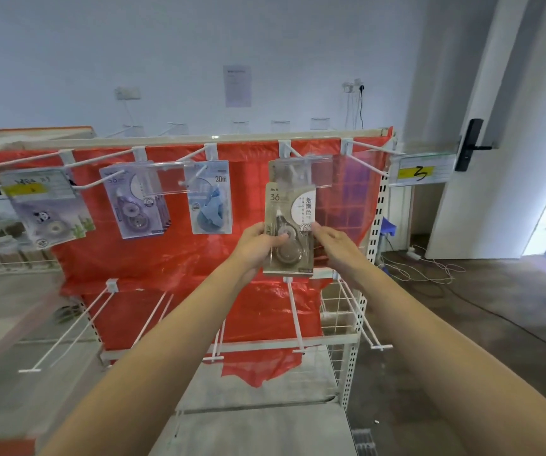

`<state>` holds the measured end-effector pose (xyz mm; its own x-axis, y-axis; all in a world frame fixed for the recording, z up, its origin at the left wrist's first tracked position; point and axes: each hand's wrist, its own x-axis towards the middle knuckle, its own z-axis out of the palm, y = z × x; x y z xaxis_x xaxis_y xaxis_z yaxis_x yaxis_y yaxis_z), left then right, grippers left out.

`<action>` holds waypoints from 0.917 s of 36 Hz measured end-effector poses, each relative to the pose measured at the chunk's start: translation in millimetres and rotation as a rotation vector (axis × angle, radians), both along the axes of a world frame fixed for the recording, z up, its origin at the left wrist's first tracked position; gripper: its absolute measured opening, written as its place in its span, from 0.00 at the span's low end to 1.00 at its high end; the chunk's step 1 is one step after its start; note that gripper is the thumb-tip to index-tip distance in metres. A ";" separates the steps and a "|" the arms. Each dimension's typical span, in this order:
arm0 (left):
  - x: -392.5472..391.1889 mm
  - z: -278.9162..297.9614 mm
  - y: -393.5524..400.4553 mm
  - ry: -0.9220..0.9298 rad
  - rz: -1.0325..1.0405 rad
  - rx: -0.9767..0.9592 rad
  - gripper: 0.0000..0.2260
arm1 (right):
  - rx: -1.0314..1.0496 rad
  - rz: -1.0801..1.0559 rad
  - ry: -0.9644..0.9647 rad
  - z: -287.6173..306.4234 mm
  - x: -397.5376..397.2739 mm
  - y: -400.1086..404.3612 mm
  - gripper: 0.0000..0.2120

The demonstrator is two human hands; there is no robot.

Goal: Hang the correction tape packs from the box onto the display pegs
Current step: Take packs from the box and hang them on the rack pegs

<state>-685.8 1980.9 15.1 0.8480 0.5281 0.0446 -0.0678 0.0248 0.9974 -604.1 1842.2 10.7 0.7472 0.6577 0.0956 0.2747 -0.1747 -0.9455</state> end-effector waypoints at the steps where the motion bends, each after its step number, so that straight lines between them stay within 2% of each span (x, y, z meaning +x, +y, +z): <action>1: -0.6 0.5 -1.2 0.004 0.000 0.014 0.07 | -0.001 0.011 -0.013 -0.8 -0.4 -0.2 0.24; 3: -2.9 1.5 -3.4 0.004 -0.006 0.039 0.07 | 0.042 0.045 -0.013 -1.8 -2.6 0.9 0.12; 4: -4.9 2.2 -4.6 0.001 -0.012 0.040 0.07 | 0.075 0.062 0.012 -1.5 -5.6 0.9 0.10; 9: -13.9 4.0 -9.2 -0.014 -0.047 0.069 0.09 | 0.188 0.100 0.034 -0.4 -24.2 -3.3 0.23; 11: -18.2 5.3 -11.0 -0.017 -0.054 0.099 0.10 | 0.217 0.102 0.030 1.0 -30.9 -6.3 0.24; 20: -37.7 9.0 -17.5 -0.017 -0.069 0.183 0.08 | 0.198 0.006 -0.054 4.6 -44.2 -12.2 0.18; 29: -48.1 10.7 -16.8 -0.045 -0.100 0.246 0.02 | 0.261 0.017 -0.074 12.2 -51.6 -22.7 0.19; 33: -48.3 14.3 -17.8 -0.053 -0.099 0.324 0.05 | 0.254 -0.042 -0.048 17.8 -50.9 -24.6 0.16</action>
